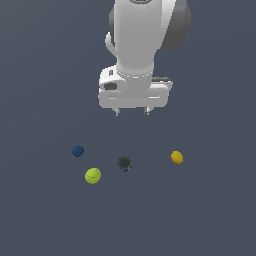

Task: Pick up a designated object from a clutter of objects.

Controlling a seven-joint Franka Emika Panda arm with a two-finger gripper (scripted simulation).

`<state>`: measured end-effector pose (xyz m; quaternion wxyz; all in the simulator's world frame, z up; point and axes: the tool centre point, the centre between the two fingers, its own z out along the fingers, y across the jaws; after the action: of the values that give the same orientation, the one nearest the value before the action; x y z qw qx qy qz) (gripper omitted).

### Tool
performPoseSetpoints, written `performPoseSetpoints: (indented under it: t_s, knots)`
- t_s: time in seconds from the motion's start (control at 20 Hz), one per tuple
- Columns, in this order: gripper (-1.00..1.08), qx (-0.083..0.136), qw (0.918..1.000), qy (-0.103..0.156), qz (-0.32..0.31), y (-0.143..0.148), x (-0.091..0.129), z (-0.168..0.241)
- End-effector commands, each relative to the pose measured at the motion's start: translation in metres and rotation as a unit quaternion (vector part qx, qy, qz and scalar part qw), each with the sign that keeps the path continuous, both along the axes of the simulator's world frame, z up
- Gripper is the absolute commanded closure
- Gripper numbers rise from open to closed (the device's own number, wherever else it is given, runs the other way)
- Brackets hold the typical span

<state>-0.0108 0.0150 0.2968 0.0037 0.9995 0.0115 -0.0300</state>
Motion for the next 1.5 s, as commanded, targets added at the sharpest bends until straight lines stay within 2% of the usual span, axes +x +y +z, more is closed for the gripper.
performPoseSetpoints:
  t_s: [0.0,0.4,0.9,1.45]
  knots:
    - [-0.92,0.000,1.0000,0.000,0.000,0.000,0.000,0.000]
    - [-0.92,0.012,0.9997,-0.015,0.015,0.012,0.007,0.007]
    - [-0.92,0.012,0.9997,-0.015,0.016,0.010,0.011,0.004]
    - [-0.92,0.015,0.9996,-0.019,0.014,-0.023,0.048,-0.033]
